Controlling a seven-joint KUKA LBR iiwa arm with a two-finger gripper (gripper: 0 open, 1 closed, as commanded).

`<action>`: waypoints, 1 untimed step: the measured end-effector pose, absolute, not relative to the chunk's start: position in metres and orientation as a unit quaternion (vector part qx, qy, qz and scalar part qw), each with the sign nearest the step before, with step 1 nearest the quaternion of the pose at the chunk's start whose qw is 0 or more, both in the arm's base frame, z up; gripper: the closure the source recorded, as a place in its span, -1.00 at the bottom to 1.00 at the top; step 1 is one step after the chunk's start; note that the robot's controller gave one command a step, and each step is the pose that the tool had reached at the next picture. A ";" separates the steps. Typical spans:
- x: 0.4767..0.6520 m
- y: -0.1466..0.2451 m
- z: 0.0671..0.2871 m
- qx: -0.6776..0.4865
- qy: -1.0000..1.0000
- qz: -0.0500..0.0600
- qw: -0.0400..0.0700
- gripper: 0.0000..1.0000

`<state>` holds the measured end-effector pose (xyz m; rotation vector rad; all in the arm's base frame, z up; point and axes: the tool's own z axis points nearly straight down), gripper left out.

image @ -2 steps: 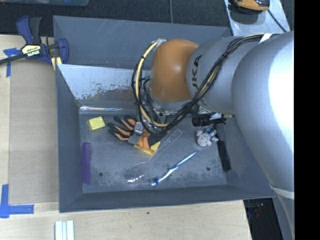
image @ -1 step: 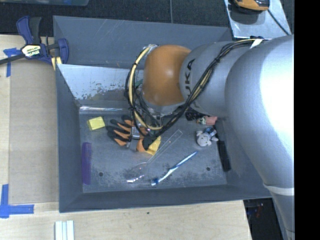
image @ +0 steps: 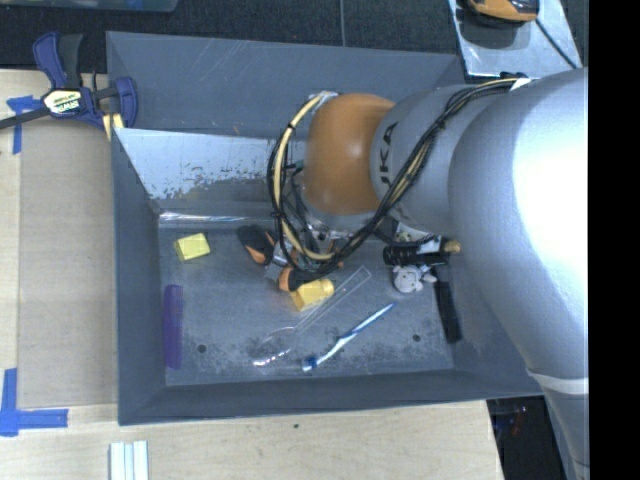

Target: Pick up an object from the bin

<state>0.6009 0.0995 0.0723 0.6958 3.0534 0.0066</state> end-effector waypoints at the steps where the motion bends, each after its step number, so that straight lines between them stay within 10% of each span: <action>1: 0.601 0.099 0.073 0.222 0.975 0.002 0.005 1.00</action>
Offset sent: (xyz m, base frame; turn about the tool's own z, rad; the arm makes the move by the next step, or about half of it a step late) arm -0.0001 0.0000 0.0492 0.0002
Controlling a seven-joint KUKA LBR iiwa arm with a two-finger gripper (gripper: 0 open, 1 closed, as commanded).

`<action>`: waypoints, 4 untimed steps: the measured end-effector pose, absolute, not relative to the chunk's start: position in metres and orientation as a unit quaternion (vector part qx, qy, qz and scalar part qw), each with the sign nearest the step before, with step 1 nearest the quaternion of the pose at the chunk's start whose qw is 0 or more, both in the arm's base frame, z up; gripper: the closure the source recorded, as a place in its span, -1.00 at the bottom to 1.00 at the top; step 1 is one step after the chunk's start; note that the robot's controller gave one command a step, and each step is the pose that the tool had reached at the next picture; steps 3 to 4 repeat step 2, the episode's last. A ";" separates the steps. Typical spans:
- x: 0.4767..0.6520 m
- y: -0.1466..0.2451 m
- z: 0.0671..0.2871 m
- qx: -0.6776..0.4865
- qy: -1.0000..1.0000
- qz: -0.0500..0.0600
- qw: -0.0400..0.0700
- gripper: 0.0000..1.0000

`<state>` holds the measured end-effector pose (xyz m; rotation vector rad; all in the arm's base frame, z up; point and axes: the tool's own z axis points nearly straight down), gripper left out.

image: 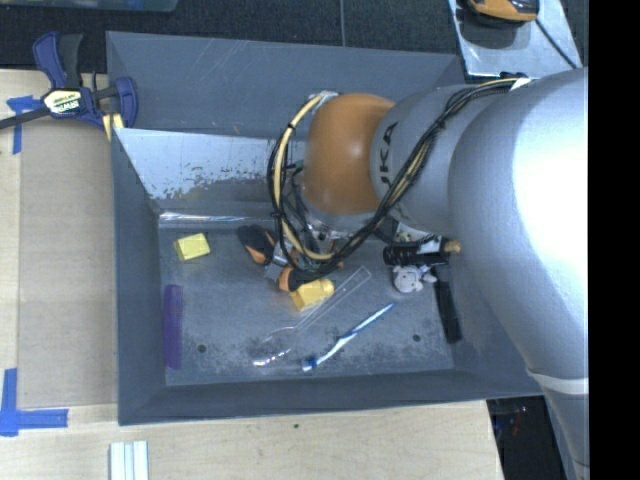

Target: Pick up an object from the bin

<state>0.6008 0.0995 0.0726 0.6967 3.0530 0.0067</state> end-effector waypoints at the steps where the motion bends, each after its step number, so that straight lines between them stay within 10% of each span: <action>1: 0.599 0.099 0.093 0.223 0.975 0.001 0.003 1.00; 2: 0.599 0.098 0.134 0.223 0.975 0.001 0.002 1.00; 4: 0.599 0.098 0.134 0.223 0.975 0.001 0.002 1.00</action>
Offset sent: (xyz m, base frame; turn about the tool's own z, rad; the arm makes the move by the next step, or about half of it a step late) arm -0.0020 -0.0005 0.0967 0.0003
